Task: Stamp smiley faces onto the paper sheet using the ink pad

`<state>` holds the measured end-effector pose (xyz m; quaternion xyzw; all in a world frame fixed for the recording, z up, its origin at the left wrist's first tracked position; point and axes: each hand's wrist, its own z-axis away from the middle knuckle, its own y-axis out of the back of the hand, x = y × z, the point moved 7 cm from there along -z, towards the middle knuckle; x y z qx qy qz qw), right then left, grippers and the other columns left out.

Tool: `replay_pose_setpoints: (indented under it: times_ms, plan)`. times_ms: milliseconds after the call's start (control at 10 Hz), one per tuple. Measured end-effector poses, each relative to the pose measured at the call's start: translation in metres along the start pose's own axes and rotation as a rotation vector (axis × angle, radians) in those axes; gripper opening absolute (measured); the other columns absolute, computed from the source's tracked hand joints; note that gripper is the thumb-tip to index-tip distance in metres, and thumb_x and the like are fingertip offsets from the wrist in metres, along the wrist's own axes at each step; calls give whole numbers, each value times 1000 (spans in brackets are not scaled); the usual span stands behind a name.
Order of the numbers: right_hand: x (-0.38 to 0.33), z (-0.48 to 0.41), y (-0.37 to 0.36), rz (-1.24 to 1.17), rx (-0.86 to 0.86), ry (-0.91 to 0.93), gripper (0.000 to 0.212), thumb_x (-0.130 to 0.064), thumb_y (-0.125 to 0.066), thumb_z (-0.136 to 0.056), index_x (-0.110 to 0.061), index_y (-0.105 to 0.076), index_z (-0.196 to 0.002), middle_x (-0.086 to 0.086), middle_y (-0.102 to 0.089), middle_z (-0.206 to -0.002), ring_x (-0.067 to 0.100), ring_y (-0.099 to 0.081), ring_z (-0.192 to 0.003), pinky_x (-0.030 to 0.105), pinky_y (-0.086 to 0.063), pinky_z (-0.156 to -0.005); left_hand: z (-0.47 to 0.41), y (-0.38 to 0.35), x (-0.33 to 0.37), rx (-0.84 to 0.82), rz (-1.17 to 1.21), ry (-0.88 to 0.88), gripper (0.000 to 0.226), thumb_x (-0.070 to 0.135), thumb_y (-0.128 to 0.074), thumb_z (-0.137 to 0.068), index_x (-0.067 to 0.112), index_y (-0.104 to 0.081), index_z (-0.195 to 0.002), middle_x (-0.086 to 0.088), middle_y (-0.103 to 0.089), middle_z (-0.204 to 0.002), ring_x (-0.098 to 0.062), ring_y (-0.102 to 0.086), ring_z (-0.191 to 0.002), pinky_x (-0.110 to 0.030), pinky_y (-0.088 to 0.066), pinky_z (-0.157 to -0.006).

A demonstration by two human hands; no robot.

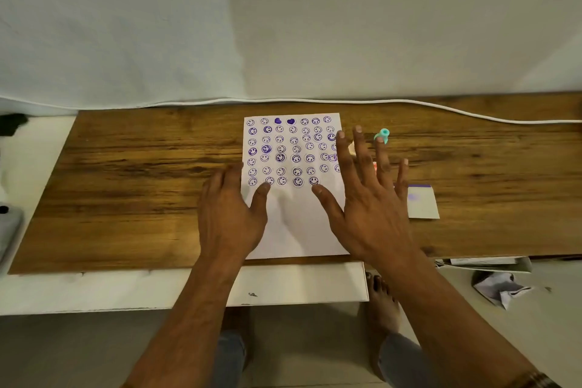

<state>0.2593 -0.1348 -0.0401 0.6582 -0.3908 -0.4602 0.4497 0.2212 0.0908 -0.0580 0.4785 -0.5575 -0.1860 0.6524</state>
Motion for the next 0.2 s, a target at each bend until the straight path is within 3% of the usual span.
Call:
replay_pose_setpoints:
  times_ms: [100,200]
  plan:
    - [4,-1,-2,3,14,-3,83,-76,-22,-99,-34,7,-164,-1,7,-174,28,8,-159,68,-4,-122,0,5,18,62,-70,-157,80,63,-46,-97,20,-22,-160,-6,-24,-168,-25,-16,-156,-46,-16,-125]
    - [3,-2,-4,-2,21,1,84,-76,-24,-99,-33,7,-164,-1,7,-174,28,9,-159,67,-3,-122,3,4,34,65,-174,-256,83,69,-29,-98,26,1,-162,-1,2,-172,-22,7,-158,-52,-2,-126]
